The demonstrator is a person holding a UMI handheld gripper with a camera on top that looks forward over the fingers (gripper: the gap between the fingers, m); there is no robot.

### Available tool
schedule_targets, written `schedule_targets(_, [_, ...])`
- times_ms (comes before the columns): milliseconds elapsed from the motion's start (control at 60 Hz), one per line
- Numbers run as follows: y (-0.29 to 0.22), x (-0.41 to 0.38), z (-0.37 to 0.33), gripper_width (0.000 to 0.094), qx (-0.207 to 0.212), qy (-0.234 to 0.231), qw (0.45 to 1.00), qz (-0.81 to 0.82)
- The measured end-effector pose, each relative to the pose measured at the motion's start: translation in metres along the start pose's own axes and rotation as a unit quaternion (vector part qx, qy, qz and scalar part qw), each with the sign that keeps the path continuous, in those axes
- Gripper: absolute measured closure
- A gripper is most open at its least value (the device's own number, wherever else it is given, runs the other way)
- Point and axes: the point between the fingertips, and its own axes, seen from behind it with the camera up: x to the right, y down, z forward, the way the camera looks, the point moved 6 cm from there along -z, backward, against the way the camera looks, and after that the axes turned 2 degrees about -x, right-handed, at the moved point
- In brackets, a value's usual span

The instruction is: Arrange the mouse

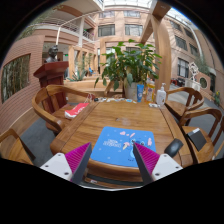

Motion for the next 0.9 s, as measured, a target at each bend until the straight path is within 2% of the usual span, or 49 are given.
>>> schedule_targets(133, [0.023,0.027,0.001,0.0084,-0.024,0.031,0.999,0.021])
schedule_targets(300, [0.075,0.123,0.019,0.008,-0.06,0.103,0.991,0.066])
schedule_targets(450, [0.089,0.186,0.032,0.0083,-0.063,0.161,0.98,0.1])
schedule_targets(583, [0.082,0.215,0.058,0.0083,-0.055,0.173,0.976,0.117])
schedule_targets(850, [0.072,0.252,0.115,0.0071,-0.072,0.197,0.968,0.141])
schedule_targets(900, [0.069,0.259,0.122,0.0093,-0.072,0.202,0.967,0.138])
